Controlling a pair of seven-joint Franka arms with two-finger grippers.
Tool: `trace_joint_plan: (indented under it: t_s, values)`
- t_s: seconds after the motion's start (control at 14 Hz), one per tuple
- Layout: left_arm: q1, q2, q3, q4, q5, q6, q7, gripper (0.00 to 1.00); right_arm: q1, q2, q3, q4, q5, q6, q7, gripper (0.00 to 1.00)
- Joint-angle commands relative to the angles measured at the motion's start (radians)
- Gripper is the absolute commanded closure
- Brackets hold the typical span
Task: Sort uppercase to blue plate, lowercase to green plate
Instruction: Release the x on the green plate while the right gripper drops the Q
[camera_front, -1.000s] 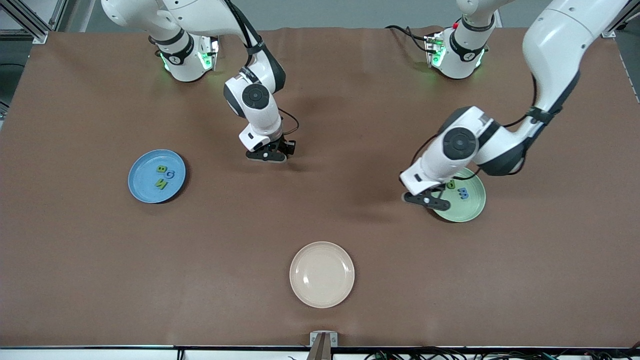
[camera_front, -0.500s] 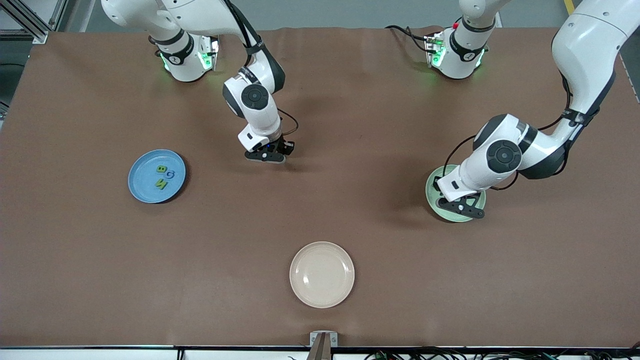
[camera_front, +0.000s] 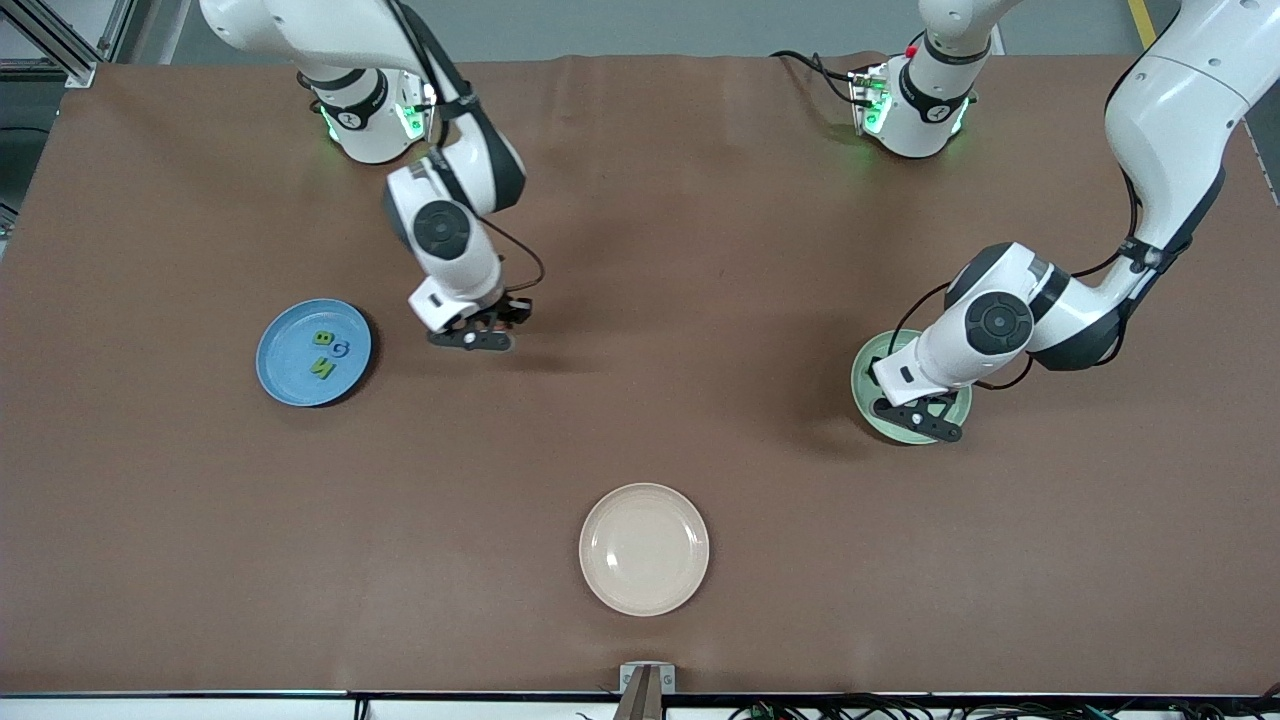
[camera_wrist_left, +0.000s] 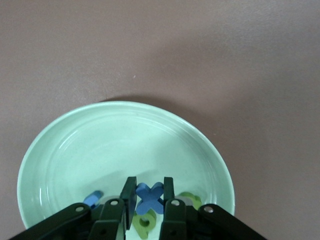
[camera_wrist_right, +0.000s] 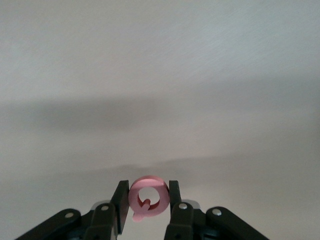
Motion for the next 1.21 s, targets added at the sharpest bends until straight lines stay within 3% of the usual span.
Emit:
trace_joint_plan:
  t_s: [0.0, 0.21, 0.36, 0.5, 0.57, 0.64, 0.71, 1.14]
  values:
    - [-0.002, 0.024, 0.031, 0.002, 0.032, 0.068, 0.001, 0.88, -0.049, -0.087, -0.057, -0.027, -0.027, -0.084, -0.169, 1.00]
    - [-0.004, 0.034, 0.047, 0.005, 0.053, 0.079, 0.002, 0.88, -0.128, -0.127, -0.123, -0.031, -0.053, -0.130, -0.387, 0.99]
    - [-0.002, 0.051, 0.050, 0.006, 0.090, 0.085, 0.001, 0.87, -0.235, -0.132, -0.137, -0.040, -0.052, -0.127, -0.585, 0.99]
    - [-0.002, 0.051, 0.051, 0.005, 0.092, 0.085, -0.004, 0.77, -0.362, -0.123, -0.135, -0.047, -0.053, -0.110, -0.774, 0.98]
    - [-0.002, 0.051, 0.050, 0.005, 0.090, 0.085, -0.002, 0.58, -0.408, -0.121, -0.135, -0.047, -0.053, -0.091, -0.843, 0.98]
    - [-0.002, 0.047, 0.050, 0.005, 0.092, 0.085, 0.002, 0.23, -0.448, -0.112, -0.135, -0.050, -0.053, -0.059, -0.904, 0.98]
    - [0.001, 0.042, 0.050, 0.005, 0.092, 0.085, 0.002, 0.01, -0.479, -0.094, -0.134, -0.053, -0.052, -0.035, -0.943, 0.98]
    - [0.015, -0.008, 0.016, 0.008, 0.070, 0.041, -0.005, 0.00, -0.548, -0.026, -0.129, -0.074, -0.046, 0.061, -1.034, 0.98]
